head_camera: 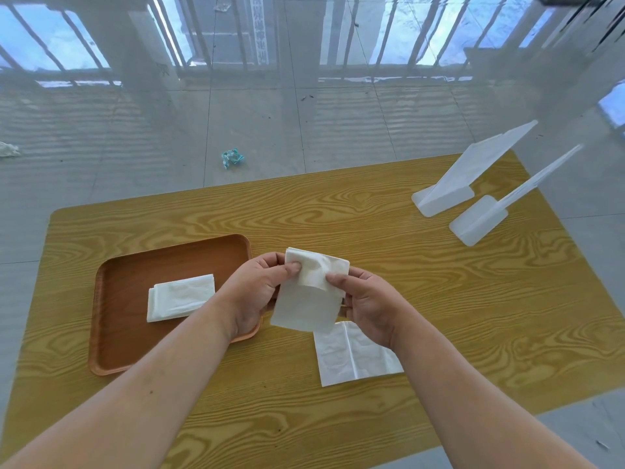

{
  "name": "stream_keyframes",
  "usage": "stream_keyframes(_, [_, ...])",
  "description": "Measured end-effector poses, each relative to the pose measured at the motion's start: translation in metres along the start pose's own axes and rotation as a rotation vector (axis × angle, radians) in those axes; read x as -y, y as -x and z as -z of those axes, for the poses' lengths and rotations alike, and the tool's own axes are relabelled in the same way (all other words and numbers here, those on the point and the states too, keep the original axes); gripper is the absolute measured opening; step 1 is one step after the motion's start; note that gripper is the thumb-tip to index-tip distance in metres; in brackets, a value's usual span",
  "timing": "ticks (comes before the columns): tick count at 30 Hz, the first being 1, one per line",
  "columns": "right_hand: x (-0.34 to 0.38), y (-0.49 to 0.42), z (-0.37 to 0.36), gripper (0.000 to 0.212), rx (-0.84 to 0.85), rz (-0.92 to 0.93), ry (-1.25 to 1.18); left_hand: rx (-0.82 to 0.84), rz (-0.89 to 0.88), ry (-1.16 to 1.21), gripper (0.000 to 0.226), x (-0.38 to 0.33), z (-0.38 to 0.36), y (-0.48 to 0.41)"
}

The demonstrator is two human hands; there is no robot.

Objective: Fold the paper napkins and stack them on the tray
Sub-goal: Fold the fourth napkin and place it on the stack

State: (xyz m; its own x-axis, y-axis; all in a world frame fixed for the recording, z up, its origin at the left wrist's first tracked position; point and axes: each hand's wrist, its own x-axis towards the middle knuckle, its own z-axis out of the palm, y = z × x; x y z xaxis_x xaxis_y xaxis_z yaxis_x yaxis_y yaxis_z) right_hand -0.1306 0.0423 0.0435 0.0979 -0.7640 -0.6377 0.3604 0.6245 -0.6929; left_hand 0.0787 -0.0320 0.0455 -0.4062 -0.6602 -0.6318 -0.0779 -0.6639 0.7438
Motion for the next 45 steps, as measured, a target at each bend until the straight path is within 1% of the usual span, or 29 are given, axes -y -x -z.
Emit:
stream_keyframes(1, [0.0,0.0,-0.001,0.025,0.03,-0.012,-0.018,-0.025,0.009,0.027,0.009,0.0,-0.001,0.0])
stream_keyframes(3, [-0.003,-0.001,-0.005,0.021,0.035,-0.03,-0.013,-0.065,0.026,0.066,0.006,0.002,-0.002,0.0])
stream_keyframes(6, [-0.006,-0.004,-0.009,0.022,-0.058,-0.042,-0.011,-0.085,0.052,0.081,0.012,0.004,-0.001,0.0])
stream_keyframes(9, [-0.008,-0.006,-0.011,0.02,-0.119,-0.031,-0.018,-0.031,0.115,-0.029,0.018,0.008,0.002,0.003])
stream_keyframes(12, [-0.008,-0.006,-0.012,0.023,-0.159,-0.042,0.062,-0.023,0.124,-0.165,0.012,0.014,0.007,0.004])
stream_keyframes(14, [-0.009,-0.003,-0.013,0.026,-0.145,-0.043,0.093,-0.048,0.106,-0.15,0.017,0.015,0.011,0.006])
stream_keyframes(17, [-0.01,-0.003,-0.015,0.036,-0.11,-0.022,0.048,-0.068,0.087,-0.069,0.031,0.015,0.018,0.009])
stream_keyframes(18, [-0.01,-0.004,-0.016,0.039,-0.103,-0.017,0.032,-0.083,0.089,-0.039,0.031,0.015,0.022,0.01])
stream_keyframes(20, [-0.01,-0.007,-0.022,0.039,-0.064,-0.004,0.009,-0.093,0.088,0.014,0.024,0.015,0.03,0.014])
stream_keyframes(21, [-0.011,-0.009,-0.027,0.04,-0.038,0.0,0.003,-0.097,0.076,0.03,0.024,0.015,0.035,0.016])
stream_keyframes(23, [-0.012,-0.016,-0.04,0.037,-0.027,0.016,0.045,-0.139,0.013,-0.04,0.015,0.018,0.046,0.019])
stream_keyframes(24, [-0.014,-0.021,-0.047,0.04,-0.052,0.029,0.093,-0.164,-0.022,-0.087,0.018,0.019,0.053,0.021])
stream_keyframes(26, [-0.016,-0.033,-0.066,0.053,-0.114,0.028,0.193,-0.22,-0.076,-0.121,0.04,0.019,0.068,0.026])
stream_keyframes(27, [-0.017,-0.039,-0.077,0.056,-0.134,0.016,0.227,-0.246,-0.097,-0.126,0.047,0.02,0.078,0.029])
stream_keyframes(28, [-0.018,-0.045,-0.087,0.055,-0.151,0.007,0.255,-0.272,-0.116,-0.14,0.05,0.02,0.087,0.032])
stream_keyframes(30, [-0.022,-0.057,-0.107,0.042,-0.186,-0.006,0.316,-0.343,-0.138,-0.218,0.05,0.023,0.109,0.038])
stream_keyframes(32, [-0.026,-0.069,-0.128,0.023,-0.213,-0.013,0.383,-0.428,-0.148,-0.308,0.043,0.027,0.133,0.044])
stream_keyframes(34, [-0.032,-0.081,-0.148,0.012,-0.225,-0.009,0.44,-0.49,-0.147,-0.35,0.036,0.031,0.155,0.049])
stream_keyframes(37, [-0.039,-0.097,-0.178,0.009,-0.233,0.005,0.56,-0.555,-0.147,-0.412,0.032,0.039,0.184,0.053])
stream_keyframes(39, [-0.041,-0.105,-0.195,0.01,-0.225,0.023,0.636,-0.579,-0.144,-0.401,0.032,0.043,0.199,0.053])
stream_keyframes(41, [-0.043,-0.112,-0.205,0.013,-0.212,0.056,0.71,-0.601,-0.131,-0.412,0.041,0.046,0.208,0.054])
stream_keyframes(42, [-0.044,-0.113,-0.208,0.017,-0.224,0.09,0.794,-0.63,-0.118,-0.49,0.055,0.048,0.211,0.054])
stream_keyframes(44, [-0.049,-0.112,-0.206,0.038,-0.298,0.202,1.047,-0.679,-0.051,-0.798,0.095,0.051,0.211,0.055])
stream_keyframes(45, [-0.052,-0.109,-0.202,0.047,-0.343,0.266,1.153,-0.668,-0.031,-0.95,0.108,0.05,0.207,0.056])
